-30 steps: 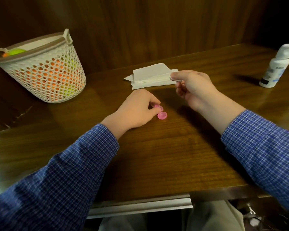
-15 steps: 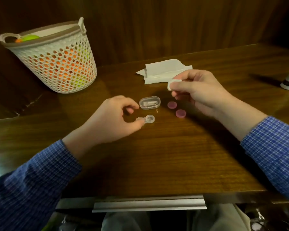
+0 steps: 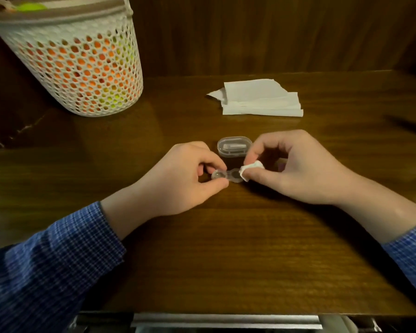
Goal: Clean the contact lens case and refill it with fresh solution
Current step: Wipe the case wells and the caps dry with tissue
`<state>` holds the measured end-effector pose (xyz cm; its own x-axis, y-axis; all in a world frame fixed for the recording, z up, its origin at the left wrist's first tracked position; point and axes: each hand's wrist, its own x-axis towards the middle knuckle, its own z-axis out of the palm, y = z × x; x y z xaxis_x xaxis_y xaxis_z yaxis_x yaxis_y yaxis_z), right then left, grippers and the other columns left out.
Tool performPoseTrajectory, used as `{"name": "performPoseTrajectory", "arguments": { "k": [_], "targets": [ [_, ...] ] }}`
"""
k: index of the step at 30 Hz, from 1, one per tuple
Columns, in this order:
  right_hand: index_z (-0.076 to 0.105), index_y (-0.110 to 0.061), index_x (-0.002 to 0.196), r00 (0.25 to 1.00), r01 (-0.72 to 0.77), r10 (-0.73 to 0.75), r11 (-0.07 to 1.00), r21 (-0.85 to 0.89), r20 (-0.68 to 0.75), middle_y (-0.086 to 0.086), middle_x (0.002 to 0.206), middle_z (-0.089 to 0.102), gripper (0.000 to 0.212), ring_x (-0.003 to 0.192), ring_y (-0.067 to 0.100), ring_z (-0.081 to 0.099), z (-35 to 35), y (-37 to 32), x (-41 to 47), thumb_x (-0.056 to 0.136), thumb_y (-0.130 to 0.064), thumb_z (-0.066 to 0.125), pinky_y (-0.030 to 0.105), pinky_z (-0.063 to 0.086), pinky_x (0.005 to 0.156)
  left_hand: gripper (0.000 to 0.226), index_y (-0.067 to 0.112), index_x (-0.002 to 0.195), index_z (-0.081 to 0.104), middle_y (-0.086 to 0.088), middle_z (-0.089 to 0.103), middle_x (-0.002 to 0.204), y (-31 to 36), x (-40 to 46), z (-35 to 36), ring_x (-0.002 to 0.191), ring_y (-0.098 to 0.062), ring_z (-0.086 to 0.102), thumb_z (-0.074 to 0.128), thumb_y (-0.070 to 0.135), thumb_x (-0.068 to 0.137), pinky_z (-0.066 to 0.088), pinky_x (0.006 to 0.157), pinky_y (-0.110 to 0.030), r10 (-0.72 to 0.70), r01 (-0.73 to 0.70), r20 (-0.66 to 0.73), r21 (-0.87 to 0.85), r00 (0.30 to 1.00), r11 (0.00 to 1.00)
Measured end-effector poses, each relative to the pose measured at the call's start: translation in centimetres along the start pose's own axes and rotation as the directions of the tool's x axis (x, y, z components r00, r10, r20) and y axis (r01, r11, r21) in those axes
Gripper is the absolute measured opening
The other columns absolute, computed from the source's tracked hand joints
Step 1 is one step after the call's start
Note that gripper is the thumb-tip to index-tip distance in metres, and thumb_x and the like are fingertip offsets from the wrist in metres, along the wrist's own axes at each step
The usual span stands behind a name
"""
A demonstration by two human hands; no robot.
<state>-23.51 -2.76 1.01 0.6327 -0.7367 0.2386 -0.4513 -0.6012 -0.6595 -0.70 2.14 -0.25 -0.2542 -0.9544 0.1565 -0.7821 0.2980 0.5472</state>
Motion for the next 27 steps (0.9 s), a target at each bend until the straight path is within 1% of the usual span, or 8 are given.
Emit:
{"name": "performPoseTrajectory", "arguments": {
  "k": [4,8,12,18,20,22,24,27],
  "targets": [
    [0.074,-0.029,0.087,1.0,0.017,-0.016,0.999,-0.045,0.005,-0.015,0.093,0.07,0.008,0.09,0.006,0.067,0.7,-0.5,-0.2,0.081,-0.031,0.078,0.024,0.057,0.079,0.024,0.033,0.11,0.076,0.016,0.065,0.093,-0.1,-0.1,0.1,0.088,0.0,0.06,0.077,0.038,0.087,0.054,0.068,-0.015,-0.023,0.023,-0.008,-0.03,1.0,0.999],
    [0.072,-0.033,0.085,0.999,0.005,-0.01,0.992,-0.13,-0.034,-0.019,0.092,0.07,0.014,0.09,-0.001,0.065,1.4,-0.7,-0.1,0.083,-0.024,0.082,0.02,0.057,0.078,0.02,0.03,0.104,0.079,0.015,0.067,0.087,-0.1,0.0,0.0,0.084,-0.004,0.063,0.079,0.036,0.085,0.053,0.064,-0.013,-0.034,0.034,-0.007,-0.073,0.999,0.997],
    [0.072,-0.035,0.086,0.999,-0.028,0.023,0.992,-0.122,-0.045,-0.021,0.093,0.071,0.013,0.092,-0.003,0.066,1.6,-0.7,-0.2,0.084,-0.026,0.081,0.019,0.057,0.081,0.022,0.026,0.108,0.079,0.012,0.068,0.089,-0.3,0.2,-0.3,0.08,-0.01,0.064,0.08,0.03,0.087,0.053,0.062,-0.017,-0.014,0.019,0.049,-0.09,0.999,0.996],
    [0.071,-0.036,0.084,1.0,0.003,-0.001,0.995,-0.103,0.021,-0.02,0.09,0.073,0.012,0.091,-0.001,0.069,1.1,-0.8,-0.3,0.084,-0.027,0.079,0.026,0.059,0.085,0.025,0.029,0.114,0.077,0.014,0.065,0.094,-0.7,0.4,-1.1,0.08,0.001,0.061,0.077,0.026,0.089,0.047,0.063,-0.011,0.05,-0.042,0.137,-0.063,0.989,0.997],
    [0.073,-0.033,0.085,0.997,0.037,-0.032,0.997,-0.071,0.065,-0.019,0.088,0.074,0.006,0.09,0.0,0.07,0.8,-0.8,-0.5,0.082,-0.03,0.076,0.025,0.058,0.084,0.027,0.032,0.117,0.075,0.015,0.065,0.1,-0.8,0.4,-1.7,0.085,-0.002,0.062,0.075,0.025,0.091,0.051,0.069,-0.015,0.069,-0.061,0.196,-0.047,0.978,0.997],
    [0.074,-0.03,0.087,0.992,0.068,-0.064,0.997,-0.034,0.108,-0.017,0.087,0.074,0.006,0.089,0.003,0.071,0.7,-0.8,-0.7,0.082,-0.03,0.077,0.025,0.057,0.082,0.031,0.033,0.12,0.073,0.015,0.066,0.104,-0.9,0.5,-2.0,0.089,-0.008,0.064,0.075,0.022,0.091,0.057,0.074,-0.025,0.084,-0.072,0.219,-0.062,0.972,0.995],
    [0.075,-0.027,0.089,0.986,0.101,-0.098,0.995,-0.017,0.132,-0.015,0.088,0.074,0.007,0.088,0.005,0.071,0.8,-0.8,-0.8,0.084,-0.027,0.08,0.028,0.057,0.08,0.04,0.029,0.127,0.07,0.014,0.068,0.104,-1.0,0.5,-2.0,0.091,-0.01,0.067,0.078,0.016,0.089,0.061,0.079,-0.03,0.089,-0.067,0.2,-0.114,0.976,0.991],
    [0.075,-0.026,0.095,0.983,0.132,-0.13,0.991,-0.01,0.129,-0.016,0.092,0.073,0.012,0.091,0.006,0.07,1.3,-0.9,-0.7,0.084,-0.027,0.08,0.028,0.057,0.08,0.053,0.024,0.133,0.064,0.009,0.072,0.107,-1.0,0.5,-1.7,0.097,-0.013,0.073,0.08,0.007,0.085,0.063,0.083,-0.032,0.082,-0.042,0.161,-0.234,0.984,0.971]
  ]
}}
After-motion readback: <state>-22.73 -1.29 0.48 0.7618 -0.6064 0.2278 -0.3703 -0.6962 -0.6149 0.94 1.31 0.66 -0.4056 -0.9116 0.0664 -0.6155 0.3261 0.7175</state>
